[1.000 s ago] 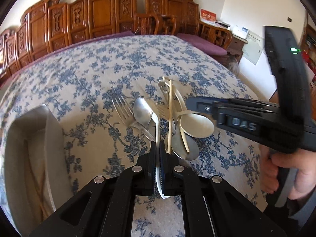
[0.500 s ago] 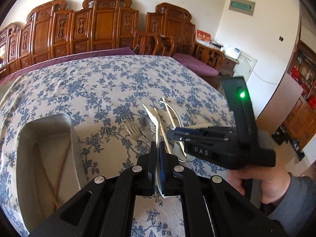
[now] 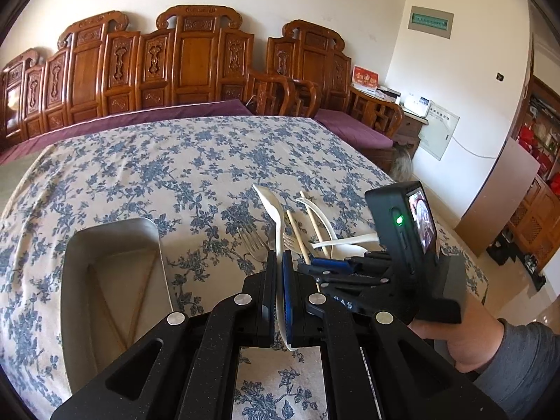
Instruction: Organize utensils
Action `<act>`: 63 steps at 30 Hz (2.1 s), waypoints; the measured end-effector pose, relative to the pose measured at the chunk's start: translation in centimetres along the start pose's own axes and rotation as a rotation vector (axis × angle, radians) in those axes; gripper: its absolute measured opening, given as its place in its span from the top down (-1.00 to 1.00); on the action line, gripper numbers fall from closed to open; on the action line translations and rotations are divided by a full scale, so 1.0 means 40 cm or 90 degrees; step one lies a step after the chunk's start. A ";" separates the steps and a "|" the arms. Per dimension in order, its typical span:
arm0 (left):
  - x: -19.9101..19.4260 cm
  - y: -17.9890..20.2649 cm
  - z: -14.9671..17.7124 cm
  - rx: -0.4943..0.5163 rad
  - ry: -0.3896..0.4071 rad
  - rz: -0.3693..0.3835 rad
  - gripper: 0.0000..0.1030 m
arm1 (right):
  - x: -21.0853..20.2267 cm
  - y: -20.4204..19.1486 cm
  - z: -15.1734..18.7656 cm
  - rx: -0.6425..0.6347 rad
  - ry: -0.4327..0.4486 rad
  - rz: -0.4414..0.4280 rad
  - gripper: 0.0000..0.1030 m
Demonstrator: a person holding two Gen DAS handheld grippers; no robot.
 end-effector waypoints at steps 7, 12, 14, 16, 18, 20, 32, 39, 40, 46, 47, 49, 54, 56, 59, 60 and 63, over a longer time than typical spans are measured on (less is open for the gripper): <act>-0.016 0.003 -0.002 0.004 0.006 -0.013 0.96 | -0.002 0.001 0.007 -0.014 -0.005 0.033 0.78; -0.032 -0.005 -0.009 0.008 0.013 -0.028 0.96 | -0.013 0.012 0.007 -0.009 0.000 0.021 0.88; -0.042 -0.013 -0.009 0.009 0.016 -0.036 0.96 | -0.021 0.013 0.005 -0.007 0.005 0.014 0.88; -0.052 -0.020 -0.009 0.008 0.019 -0.043 0.96 | -0.033 0.010 0.000 -0.005 0.016 0.008 0.88; -0.062 -0.027 -0.007 0.005 0.021 -0.049 0.96 | -0.045 0.005 -0.005 -0.004 0.027 0.007 0.88; -0.076 -0.036 -0.007 0.003 0.024 -0.056 0.96 | -0.062 0.000 -0.007 -0.004 0.041 0.001 0.88; -0.149 -0.128 0.007 -0.030 0.041 -0.099 0.96 | -0.120 -0.054 -0.016 -0.024 0.089 -0.043 0.88; -0.143 -0.201 0.026 -0.048 0.023 -0.144 0.96 | -0.132 -0.081 -0.013 -0.043 0.097 -0.054 0.88; -0.138 -0.208 0.030 -0.048 0.018 -0.151 0.96 | -0.132 -0.083 -0.012 -0.045 0.097 -0.054 0.88; -0.074 -0.266 0.075 -0.065 -0.038 -0.173 0.96 | -0.131 -0.087 -0.011 -0.053 0.095 -0.056 0.88; -0.060 -0.277 0.083 -0.069 -0.050 -0.176 0.96 | -0.132 -0.087 -0.011 -0.053 0.096 -0.057 0.88; -0.042 -0.293 0.097 -0.077 -0.069 -0.181 0.96 | -0.134 -0.086 -0.012 -0.053 0.097 -0.062 0.88; -0.007 -0.321 0.121 -0.094 -0.106 -0.192 0.96 | -0.137 -0.089 -0.012 -0.056 0.098 -0.071 0.88; 0.002 -0.327 0.128 -0.098 -0.116 -0.196 0.96 | -0.141 -0.090 -0.013 -0.057 0.099 -0.076 0.88; 0.013 -0.334 0.131 -0.102 -0.125 -0.201 0.96 | -0.144 -0.094 -0.014 -0.057 0.100 -0.081 0.88; 0.016 -0.336 0.132 -0.104 -0.127 -0.202 0.96 | -0.145 -0.094 -0.014 -0.056 0.100 -0.083 0.88; 0.022 -0.345 0.135 -0.114 -0.135 -0.205 0.95 | -0.151 -0.098 -0.012 -0.055 0.101 -0.089 0.88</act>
Point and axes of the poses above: each gripper's, at about its wrist camera, not at the fingertips, and x roughly the way its jaws point, y to its right, z to its underside, the point moved 8 cm from there along x, roughly the way its jaws point, and after that the axes turned 5 degrees about -y, right-handed, at the moved point
